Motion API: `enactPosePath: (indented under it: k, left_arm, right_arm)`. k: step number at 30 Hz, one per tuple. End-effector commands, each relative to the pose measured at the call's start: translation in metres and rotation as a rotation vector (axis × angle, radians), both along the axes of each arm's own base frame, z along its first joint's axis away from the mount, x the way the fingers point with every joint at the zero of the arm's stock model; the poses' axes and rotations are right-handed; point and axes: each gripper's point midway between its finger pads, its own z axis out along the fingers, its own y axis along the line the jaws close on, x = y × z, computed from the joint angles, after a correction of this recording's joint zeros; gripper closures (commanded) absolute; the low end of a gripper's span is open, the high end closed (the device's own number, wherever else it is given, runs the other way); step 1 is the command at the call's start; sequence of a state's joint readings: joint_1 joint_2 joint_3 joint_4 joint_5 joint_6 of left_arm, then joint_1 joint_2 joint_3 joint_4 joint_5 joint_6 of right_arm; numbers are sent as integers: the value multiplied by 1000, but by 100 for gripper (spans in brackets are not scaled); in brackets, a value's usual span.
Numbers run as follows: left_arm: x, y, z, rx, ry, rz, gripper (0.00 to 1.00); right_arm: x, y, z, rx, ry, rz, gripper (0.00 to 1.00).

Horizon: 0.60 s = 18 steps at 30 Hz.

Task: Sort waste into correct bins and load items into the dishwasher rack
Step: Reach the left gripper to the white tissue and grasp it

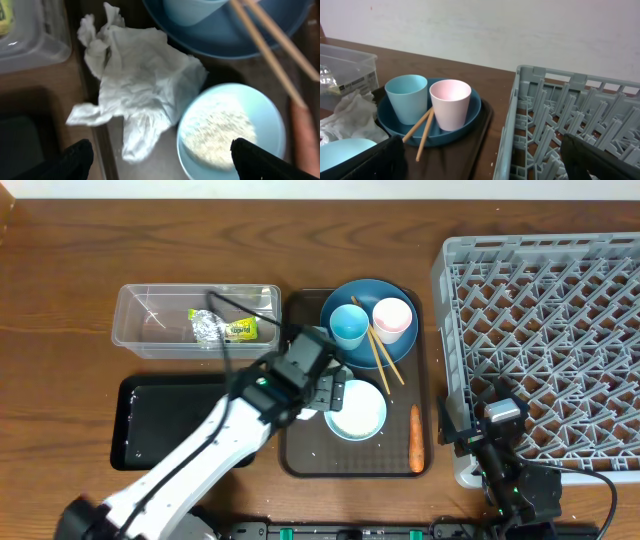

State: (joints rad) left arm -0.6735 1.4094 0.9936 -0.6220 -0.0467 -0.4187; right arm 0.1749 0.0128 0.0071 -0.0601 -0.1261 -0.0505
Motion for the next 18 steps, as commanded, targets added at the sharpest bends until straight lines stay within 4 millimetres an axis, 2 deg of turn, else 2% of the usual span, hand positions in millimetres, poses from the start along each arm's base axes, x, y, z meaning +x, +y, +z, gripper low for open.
enactPosePath:
  k: [1,5,9,12,18]
  left_arm:
    - [13,2,-18,80,-14,21,9]
    - [24,-5,-42,111,-7,4,8]
    - [35,0,-58,169,-25,28,7]
    - [37,-1,-73,198,-13,7,4]
    - [36,0,-104,242,37,-4,4]
  right_arm:
    - [0,-1,-1,12,5,-5,1]
    - [0,-1,-1,12,5,-5,1]
    - [0,-1,-1,12,5,-5,1]
    - [0,-1,-1,12,5,-5,1]
    - [0,-1,-1,12,5,-5,1]
